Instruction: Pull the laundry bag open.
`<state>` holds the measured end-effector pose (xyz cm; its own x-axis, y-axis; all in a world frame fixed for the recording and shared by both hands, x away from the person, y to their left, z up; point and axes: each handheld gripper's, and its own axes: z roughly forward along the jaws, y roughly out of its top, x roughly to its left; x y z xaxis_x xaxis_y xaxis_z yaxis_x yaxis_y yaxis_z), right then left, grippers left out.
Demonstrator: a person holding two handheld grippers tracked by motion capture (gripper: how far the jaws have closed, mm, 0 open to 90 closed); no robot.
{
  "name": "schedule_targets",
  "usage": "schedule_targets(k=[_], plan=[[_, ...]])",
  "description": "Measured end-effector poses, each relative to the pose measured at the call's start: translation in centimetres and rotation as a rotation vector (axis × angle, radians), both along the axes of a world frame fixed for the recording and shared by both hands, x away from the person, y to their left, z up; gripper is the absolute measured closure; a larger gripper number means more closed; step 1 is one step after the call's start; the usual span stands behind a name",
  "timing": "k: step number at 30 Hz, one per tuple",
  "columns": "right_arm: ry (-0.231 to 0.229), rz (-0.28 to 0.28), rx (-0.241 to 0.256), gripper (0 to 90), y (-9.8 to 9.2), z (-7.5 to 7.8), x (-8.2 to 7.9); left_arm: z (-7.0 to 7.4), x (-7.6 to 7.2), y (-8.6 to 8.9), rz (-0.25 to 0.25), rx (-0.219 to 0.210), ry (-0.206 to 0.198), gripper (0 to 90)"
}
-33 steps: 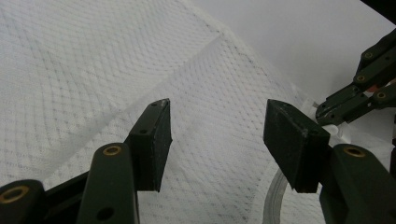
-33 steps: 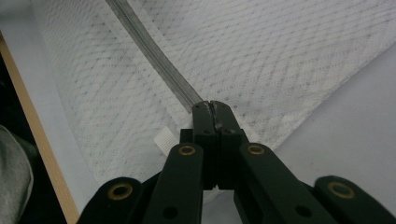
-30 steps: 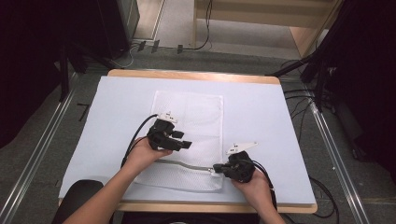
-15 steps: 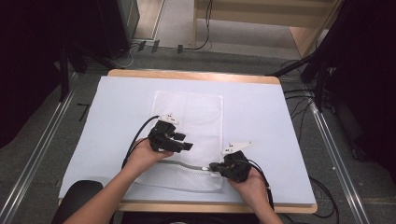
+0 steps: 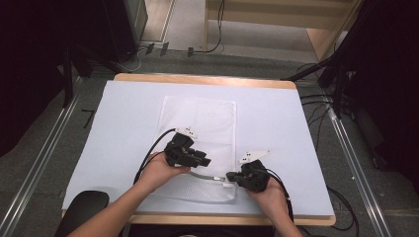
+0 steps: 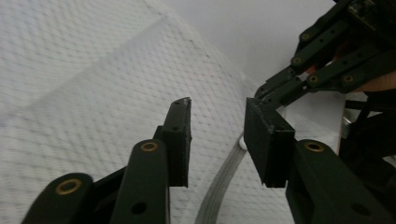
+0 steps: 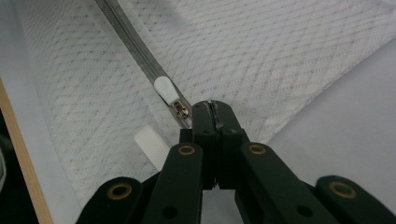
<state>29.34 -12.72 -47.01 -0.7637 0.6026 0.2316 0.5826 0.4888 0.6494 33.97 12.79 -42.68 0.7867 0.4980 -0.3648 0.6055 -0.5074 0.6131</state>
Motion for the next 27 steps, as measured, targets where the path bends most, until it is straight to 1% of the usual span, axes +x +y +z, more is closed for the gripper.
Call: schedule_targets(k=[1,2,4,5,8,10,11,13,14,16,17,20,22,27], plan=[[-0.007,0.008,0.001,90.0,0.0,0.0,0.0,-0.2,-0.1,-0.2,-0.006,0.0,0.01,66.9],[-0.004,0.006,0.0,90.0,-0.1,0.0,0.0,-0.4,-0.3,-0.5,-0.023,0.005,0.017,68.0],[-0.009,0.011,0.004,90.0,-0.1,-0.1,0.0,-0.4,-0.4,-0.6,-0.026,0.007,0.017,70.9],[-0.012,0.016,0.008,90.0,-0.2,-0.1,-0.1,-0.6,-0.6,-0.8,-0.037,0.01,0.018,72.4],[-0.015,0.02,0.007,89.6,-0.2,-0.2,0.0,-0.8,-0.7,-1.0,-0.041,0.009,0.022,74.8],[-0.014,0.02,0.007,89.6,-0.2,-0.2,0.0,-1.1,-0.8,-1.2,-0.05,0.013,0.025,75.0],[-0.014,0.018,0.006,89.6,-0.2,-0.2,0.0,-1.3,-0.8,-1.3,-0.055,0.014,0.035,74.9],[-0.016,0.02,0.004,89.5,-0.2,-0.1,0.0,-1.5,-0.9,-1.5,-0.056,0.016,0.038,74.9],[-0.013,0.02,0.002,89.5,-0.2,-0.1,0.0,-1.6,-1.0,-1.6,-0.065,0.014,0.044,74.6],[-0.012,0.019,0.002,89.4,-0.2,-0.1,0.0,-1.9,-1.1,-1.9,-0.067,0.021,0.038,74.5],[-0.012,0.02,0.003,89.3,-0.2,-0.1,0.0,-2.1,-1.1,-2.1,-0.069,0.018,0.04,72.5],[-0.011,0.02,0.006,89.3,-0.2,-0.1,0.0,-2.4,-1.1,-2.3,-0.079,0.028,0.034,72.6],[-0.01,0.022,0.004,89.3,-0.2,-0.1,0.0,-2.7,-1.1,-2.5,-0.079,0.028,0.046,73.3],[-0.008,0.021,0.002,89.2,-0.2,-0.1,0.0,-3.2,-1.1,-2.8,-0.079,0.021,0.061,74.9]])
